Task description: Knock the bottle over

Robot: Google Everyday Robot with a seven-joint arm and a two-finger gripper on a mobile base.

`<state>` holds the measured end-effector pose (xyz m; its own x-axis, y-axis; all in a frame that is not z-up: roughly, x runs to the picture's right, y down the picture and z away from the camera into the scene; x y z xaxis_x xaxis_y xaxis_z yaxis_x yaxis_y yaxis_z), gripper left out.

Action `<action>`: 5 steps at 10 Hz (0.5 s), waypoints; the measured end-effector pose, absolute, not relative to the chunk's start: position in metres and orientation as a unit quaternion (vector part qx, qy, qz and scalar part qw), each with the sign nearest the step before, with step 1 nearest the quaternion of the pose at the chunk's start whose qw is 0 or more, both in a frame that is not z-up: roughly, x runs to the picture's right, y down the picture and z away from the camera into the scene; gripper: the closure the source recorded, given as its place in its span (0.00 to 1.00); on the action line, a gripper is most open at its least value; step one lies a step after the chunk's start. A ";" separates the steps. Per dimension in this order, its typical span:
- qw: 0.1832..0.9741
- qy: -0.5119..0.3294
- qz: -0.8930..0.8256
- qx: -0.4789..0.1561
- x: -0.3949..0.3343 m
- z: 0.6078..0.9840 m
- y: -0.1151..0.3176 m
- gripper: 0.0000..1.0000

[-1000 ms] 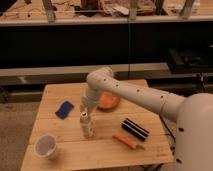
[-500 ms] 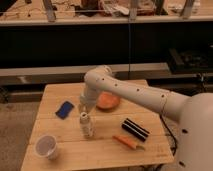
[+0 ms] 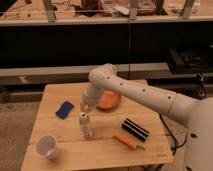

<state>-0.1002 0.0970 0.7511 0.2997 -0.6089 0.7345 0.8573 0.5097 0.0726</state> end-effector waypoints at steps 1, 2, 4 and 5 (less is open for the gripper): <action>0.790 -0.364 -0.464 -0.169 -0.094 0.756 0.095 1.00; 0.789 -0.362 -0.468 -0.165 -0.092 0.760 0.093 1.00; 0.787 -0.358 -0.476 -0.158 -0.088 0.777 0.089 1.00; 0.787 -0.356 -0.480 -0.156 -0.086 0.783 0.089 1.00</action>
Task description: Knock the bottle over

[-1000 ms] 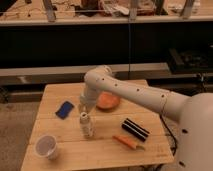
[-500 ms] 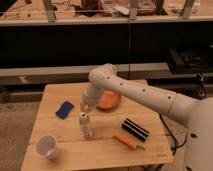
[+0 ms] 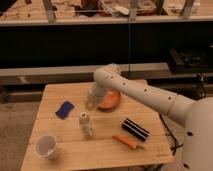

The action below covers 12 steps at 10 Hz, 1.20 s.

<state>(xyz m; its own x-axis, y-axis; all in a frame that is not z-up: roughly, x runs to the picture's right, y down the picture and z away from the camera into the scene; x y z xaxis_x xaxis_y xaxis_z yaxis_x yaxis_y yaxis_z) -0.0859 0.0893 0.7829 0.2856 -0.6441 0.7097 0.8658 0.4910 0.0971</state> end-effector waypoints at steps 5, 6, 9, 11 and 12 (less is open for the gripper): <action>0.786 -0.335 -0.499 -0.142 -0.083 0.801 0.083 1.00; 0.785 -0.332 -0.504 -0.136 -0.083 0.804 0.081 1.00; 0.782 -0.347 -0.499 -0.139 -0.084 0.807 0.083 1.00; 0.744 -0.410 -0.494 -0.186 -0.091 0.794 0.095 1.00; 0.716 -0.446 -0.493 -0.215 -0.099 0.778 0.107 1.00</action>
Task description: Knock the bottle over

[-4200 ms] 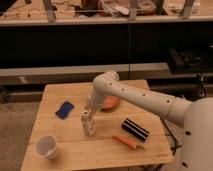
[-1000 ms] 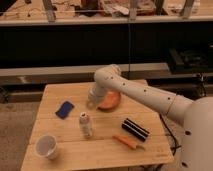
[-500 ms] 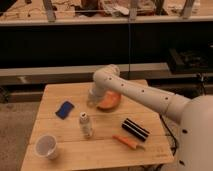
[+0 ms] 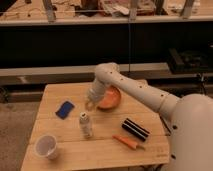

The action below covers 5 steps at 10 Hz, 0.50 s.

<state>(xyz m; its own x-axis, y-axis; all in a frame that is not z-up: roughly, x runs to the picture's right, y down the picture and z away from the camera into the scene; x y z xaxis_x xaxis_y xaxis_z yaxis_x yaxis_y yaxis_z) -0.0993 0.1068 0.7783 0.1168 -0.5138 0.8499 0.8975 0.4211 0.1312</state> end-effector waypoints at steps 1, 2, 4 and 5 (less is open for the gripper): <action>0.697 -0.463 -0.495 -0.234 -0.101 0.760 0.118 1.00; 0.683 -0.474 -0.497 -0.250 -0.104 0.737 0.131 1.00; 0.665 -0.476 -0.502 -0.280 -0.112 0.689 0.157 1.00; 0.663 -0.472 -0.501 -0.293 -0.111 0.665 0.171 1.00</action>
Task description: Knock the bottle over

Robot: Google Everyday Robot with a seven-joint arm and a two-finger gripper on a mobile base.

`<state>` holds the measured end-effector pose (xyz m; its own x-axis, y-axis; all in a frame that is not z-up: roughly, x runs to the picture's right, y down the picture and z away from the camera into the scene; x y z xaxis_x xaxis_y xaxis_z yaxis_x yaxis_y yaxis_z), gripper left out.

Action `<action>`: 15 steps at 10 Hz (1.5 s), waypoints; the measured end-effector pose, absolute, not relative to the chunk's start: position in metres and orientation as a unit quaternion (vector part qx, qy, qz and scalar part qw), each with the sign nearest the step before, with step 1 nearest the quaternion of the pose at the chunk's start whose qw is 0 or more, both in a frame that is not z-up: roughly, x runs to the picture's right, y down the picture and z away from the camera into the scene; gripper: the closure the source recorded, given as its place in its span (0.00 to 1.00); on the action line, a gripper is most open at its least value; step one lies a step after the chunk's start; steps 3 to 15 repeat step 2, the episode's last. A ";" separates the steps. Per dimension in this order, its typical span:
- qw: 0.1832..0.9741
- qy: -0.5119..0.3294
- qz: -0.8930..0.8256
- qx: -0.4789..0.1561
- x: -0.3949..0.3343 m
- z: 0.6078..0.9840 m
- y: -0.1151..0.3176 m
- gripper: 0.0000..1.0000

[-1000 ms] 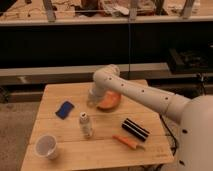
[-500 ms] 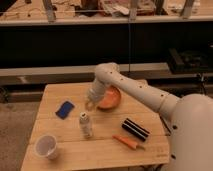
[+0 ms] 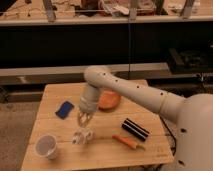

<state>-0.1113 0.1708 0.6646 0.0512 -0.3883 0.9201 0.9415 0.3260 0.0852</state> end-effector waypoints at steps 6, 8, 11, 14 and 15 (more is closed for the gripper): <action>0.665 -0.471 -0.499 -0.295 -0.111 0.625 0.196 1.00; 0.665 -0.471 -0.499 -0.295 -0.111 0.625 0.196 1.00; 0.665 -0.471 -0.499 -0.295 -0.111 0.625 0.196 1.00; 0.665 -0.471 -0.499 -0.295 -0.111 0.625 0.196 1.00; 0.665 -0.471 -0.499 -0.295 -0.111 0.625 0.196 1.00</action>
